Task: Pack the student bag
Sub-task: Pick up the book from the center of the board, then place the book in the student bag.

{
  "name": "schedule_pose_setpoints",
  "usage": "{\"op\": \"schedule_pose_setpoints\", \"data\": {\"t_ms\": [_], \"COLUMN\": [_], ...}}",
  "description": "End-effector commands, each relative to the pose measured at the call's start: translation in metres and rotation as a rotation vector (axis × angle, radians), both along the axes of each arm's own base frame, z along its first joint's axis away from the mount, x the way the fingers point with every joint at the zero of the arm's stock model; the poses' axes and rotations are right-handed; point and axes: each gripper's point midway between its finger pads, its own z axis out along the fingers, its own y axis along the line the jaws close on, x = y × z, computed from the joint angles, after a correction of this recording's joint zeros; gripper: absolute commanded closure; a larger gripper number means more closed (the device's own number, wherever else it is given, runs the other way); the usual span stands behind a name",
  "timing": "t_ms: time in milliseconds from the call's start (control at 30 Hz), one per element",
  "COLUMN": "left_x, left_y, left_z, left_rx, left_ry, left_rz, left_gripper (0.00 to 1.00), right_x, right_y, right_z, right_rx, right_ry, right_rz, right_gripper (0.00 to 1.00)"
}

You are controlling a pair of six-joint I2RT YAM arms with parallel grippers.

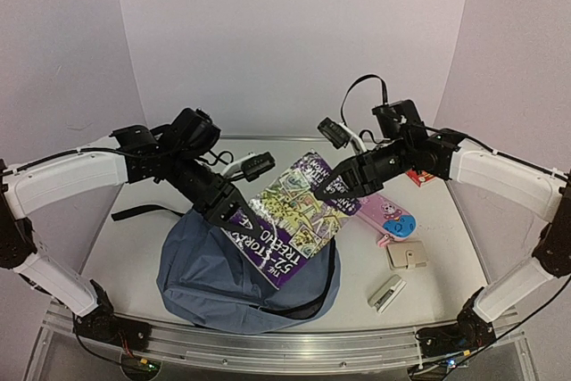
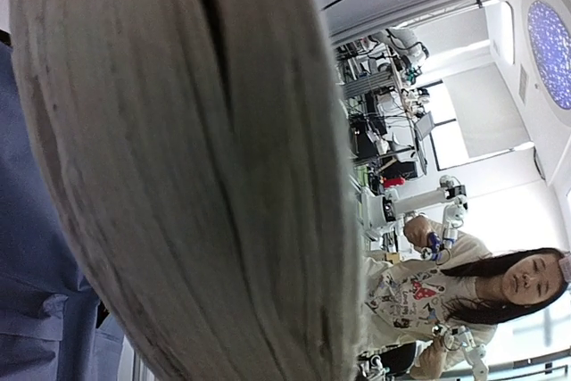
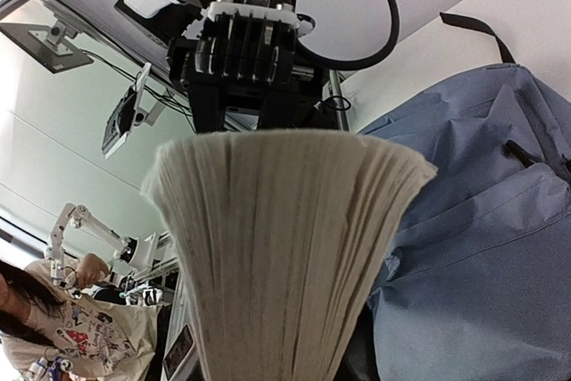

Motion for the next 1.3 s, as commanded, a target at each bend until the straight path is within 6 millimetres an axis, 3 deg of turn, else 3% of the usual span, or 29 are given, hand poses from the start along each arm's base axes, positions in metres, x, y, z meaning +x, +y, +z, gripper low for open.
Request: {"op": "schedule_pose_setpoints", "data": {"t_ms": [0,100,167,267,367,467,633,833,1000,1267], "left_x": [0.026,0.047,0.063,0.094,0.12,0.138,0.151,0.139,0.129,0.118], "left_y": [-0.008,-0.006,-0.003,0.003,0.004,-0.001,-0.029,-0.076,-0.098,-0.119], "left_z": [0.016,0.007,-0.001,-0.013,-0.025,-0.04,-0.067,-0.081,-0.093,-0.117], "left_rx": [-0.021,0.031,0.07,0.134,0.182,0.281,0.446,0.553,0.61,0.697], "left_ry": [-0.176,-0.241,-0.27,-0.309,-0.314,-0.331,-0.343,-0.391,-0.42,-0.421], "left_rz": [0.129,0.26,0.364,0.565,0.725,0.847,0.949,0.928,0.879,0.798], "left_gripper": [0.54,0.23,0.13,0.1,0.1,0.1,0.1,0.03,0.0,0.0], "right_x": [0.048,0.074,0.091,0.113,0.125,0.129,0.133,0.135,0.134,0.134], "right_y": [0.003,-0.011,-0.029,-0.07,-0.116,-0.149,-0.186,-0.197,-0.198,-0.197], "right_z": [-0.002,0.012,0.026,0.052,0.065,0.067,0.049,0.025,0.011,0.006], "right_rx": [-0.084,-0.098,-0.103,-0.095,-0.105,-0.123,-0.223,-0.298,-0.334,-0.341], "right_ry": [-0.063,-0.091,-0.127,-0.187,-0.214,-0.239,-0.255,-0.254,-0.248,-0.242], "right_rz": [-0.275,-0.48,-0.645,-0.933,-1.2,-1.365,-1.549,-1.597,-1.594,-1.589], "right_gripper": [1.0,1.0,1.0,1.0,1.0,1.0,1.0,1.0,1.0,1.0]}}
